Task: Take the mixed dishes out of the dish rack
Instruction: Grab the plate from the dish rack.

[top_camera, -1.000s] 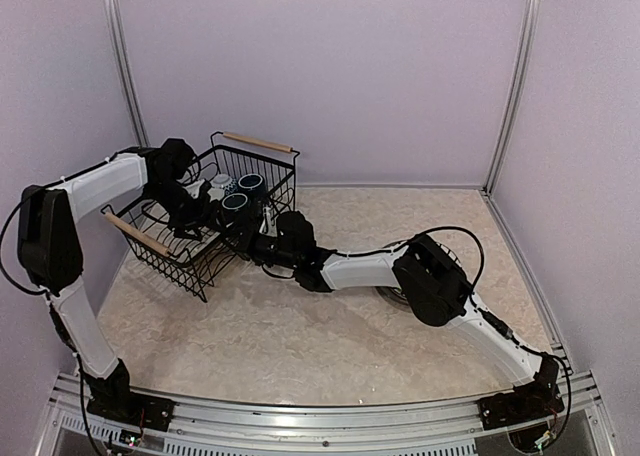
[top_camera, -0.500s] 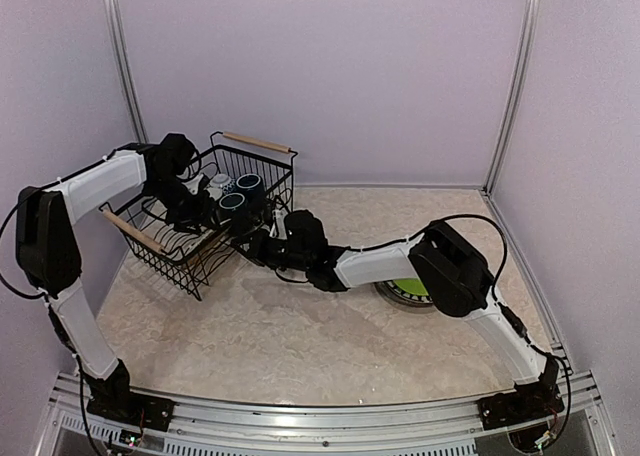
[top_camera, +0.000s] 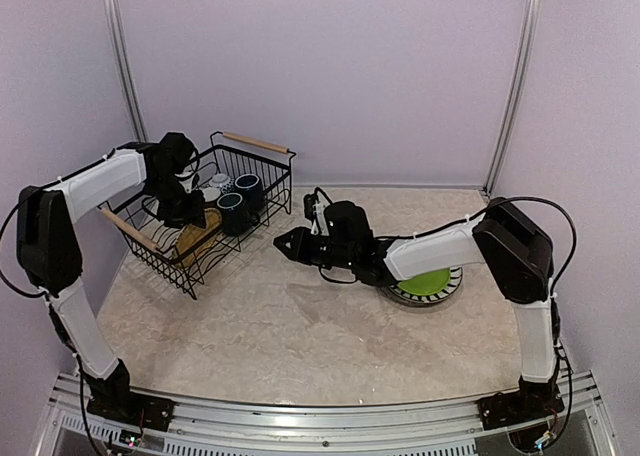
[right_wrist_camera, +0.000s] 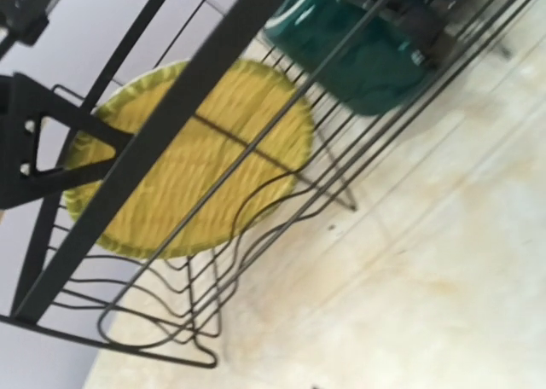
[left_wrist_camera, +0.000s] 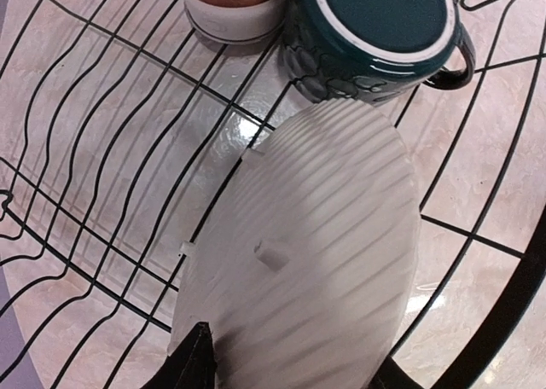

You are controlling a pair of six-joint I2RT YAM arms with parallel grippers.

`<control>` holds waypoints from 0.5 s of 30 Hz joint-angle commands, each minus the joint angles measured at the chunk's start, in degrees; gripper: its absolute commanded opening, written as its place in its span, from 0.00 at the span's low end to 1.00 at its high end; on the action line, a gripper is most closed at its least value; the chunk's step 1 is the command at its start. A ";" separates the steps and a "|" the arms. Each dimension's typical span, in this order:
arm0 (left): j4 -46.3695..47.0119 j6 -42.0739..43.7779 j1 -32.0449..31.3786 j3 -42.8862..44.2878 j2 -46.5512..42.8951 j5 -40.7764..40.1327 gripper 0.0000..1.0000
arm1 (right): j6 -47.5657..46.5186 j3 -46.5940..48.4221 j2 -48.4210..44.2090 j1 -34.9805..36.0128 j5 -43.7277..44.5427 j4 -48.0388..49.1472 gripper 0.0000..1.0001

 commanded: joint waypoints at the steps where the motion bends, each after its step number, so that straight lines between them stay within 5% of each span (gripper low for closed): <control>1: -2.36 0.54 1.41 0.66 3.03 -3.96 0.45 | -5.21 -2.69 -5.08 -0.36 3.24 -3.71 0.17; 6: -2.52 1.00 1.39 0.74 3.74 -4.54 0.38 | -8.40 -6.56 -9.36 -0.52 5.74 -6.87 0.19; 15: -2.13 1.10 0.60 0.26 1.99 -7.69 0.19 | -15.00 -17.82 -22.18 -0.87 19.94 -13.61 0.51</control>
